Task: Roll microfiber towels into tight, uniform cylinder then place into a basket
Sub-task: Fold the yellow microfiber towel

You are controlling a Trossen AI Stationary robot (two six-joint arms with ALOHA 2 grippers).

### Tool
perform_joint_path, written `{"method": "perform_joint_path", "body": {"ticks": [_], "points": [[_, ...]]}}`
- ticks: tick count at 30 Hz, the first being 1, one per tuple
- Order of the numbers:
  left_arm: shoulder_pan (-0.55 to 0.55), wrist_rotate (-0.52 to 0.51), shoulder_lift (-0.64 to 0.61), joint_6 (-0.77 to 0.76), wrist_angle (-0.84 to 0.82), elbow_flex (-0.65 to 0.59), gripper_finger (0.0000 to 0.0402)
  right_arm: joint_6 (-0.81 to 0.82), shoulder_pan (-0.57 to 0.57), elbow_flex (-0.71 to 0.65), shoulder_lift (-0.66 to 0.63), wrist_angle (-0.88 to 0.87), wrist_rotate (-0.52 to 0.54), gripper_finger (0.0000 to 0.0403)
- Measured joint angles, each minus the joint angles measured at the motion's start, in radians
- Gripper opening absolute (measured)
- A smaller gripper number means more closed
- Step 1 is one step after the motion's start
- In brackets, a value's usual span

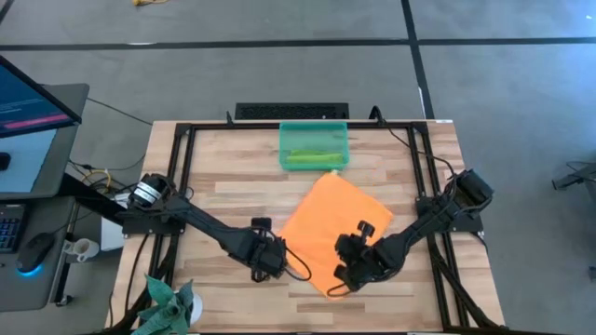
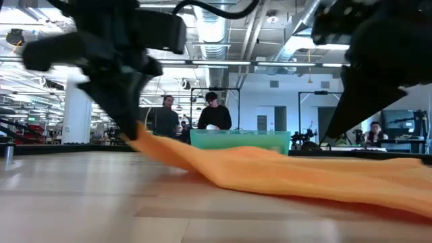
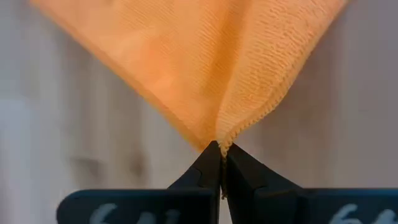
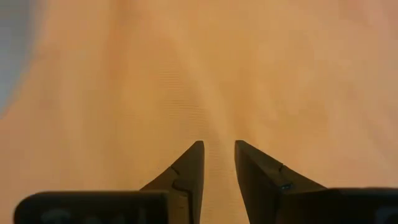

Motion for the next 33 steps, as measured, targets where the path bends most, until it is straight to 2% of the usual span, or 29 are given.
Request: {"method": "perform_joint_path", "body": {"ticks": [4, 10, 18, 23, 26, 33], "points": [[-0.039, 0.128, 0.000, -0.112, 0.003, 0.000, 0.0000, 0.078, -0.029, 0.000, 0.000, -0.064, -0.070, 0.0111], [-0.092, 0.209, 0.000, -0.153, 0.066, 0.000, 0.0000, 0.134, -0.038, 0.000, 0.000, -0.093, -0.096, 0.0111], [-0.117, 0.215, 0.000, -0.129, 0.127, 0.000, 0.0000, 0.135, -0.046, 0.000, 0.001, -0.092, -0.122, 0.0111], [-0.102, 0.144, 0.000, -0.132, 0.133, 0.000, 0.0000, 0.102, -0.023, -0.001, 0.002, -0.085, -0.118, 0.0111], [-0.088, 0.104, 0.000, -0.136, 0.139, 0.000, 0.0000, 0.091, 0.012, -0.001, 0.002, -0.066, -0.064, 0.0111], [-0.043, 0.059, 0.000, -0.137, 0.158, 0.000, 0.0000, -0.036, 0.119, 0.052, 0.002, -0.030, 0.153, 0.0111]]}}
